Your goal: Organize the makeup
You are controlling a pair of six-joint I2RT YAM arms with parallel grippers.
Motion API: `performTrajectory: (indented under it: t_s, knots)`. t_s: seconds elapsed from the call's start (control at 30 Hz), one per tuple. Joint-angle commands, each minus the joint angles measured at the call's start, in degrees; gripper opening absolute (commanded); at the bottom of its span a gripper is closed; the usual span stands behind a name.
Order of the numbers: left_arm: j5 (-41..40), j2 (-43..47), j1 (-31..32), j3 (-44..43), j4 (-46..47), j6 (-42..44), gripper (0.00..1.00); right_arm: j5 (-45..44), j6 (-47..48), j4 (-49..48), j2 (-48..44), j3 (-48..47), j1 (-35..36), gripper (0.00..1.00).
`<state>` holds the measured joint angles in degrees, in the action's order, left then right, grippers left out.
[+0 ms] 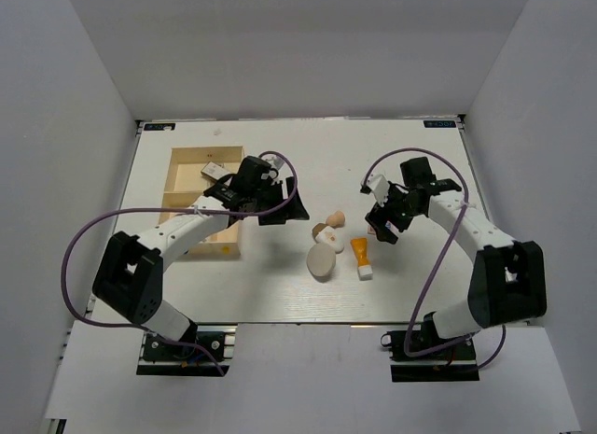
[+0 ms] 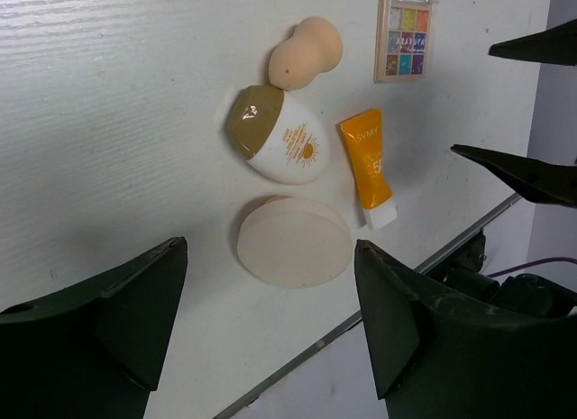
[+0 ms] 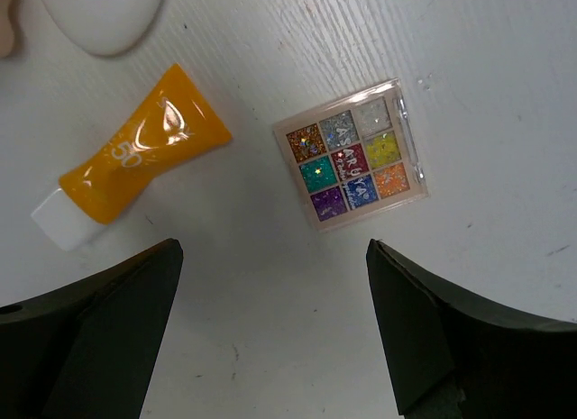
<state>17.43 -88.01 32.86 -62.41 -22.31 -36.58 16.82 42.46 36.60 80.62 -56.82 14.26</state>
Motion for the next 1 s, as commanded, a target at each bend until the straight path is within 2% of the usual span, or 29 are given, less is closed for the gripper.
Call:
performTrajectory:
  t_s: [0.0, 0.13, 0.4, 0.67, 0.97]
  knots:
    - [-2.6, 4.5, 0.9, 0.6, -0.5, -1.6, 0.85, 3.3, 8.2, 3.2, 3.9, -4.3, -2.0, 0.89]
    - [-5.2, 8.0, 1.4, 3.0, -1.4, -2.8, 0.85, 3.7, 12.2, 4.5, 10.9, -8.1, -3.5, 0.89]
    - [-8.5, 14.0, 1.9, 6.0, -3.4, -4.9, 0.86, 4.4, 15.5, 4.1, 18.6, -13.1, -4.4, 0.89]
    - [-10.6, 16.6, 1.9, 6.5, -5.7, -5.4, 0.87, 5.9, 18.2, 3.9, 20.6, -13.8, -4.0, 0.89]
    - [-10.8, 16.4, 1.9, 6.3, -6.3, -5.5, 0.87, 3.1, 18.8, 2.0, 23.2, -12.9, -3.3, 0.89]
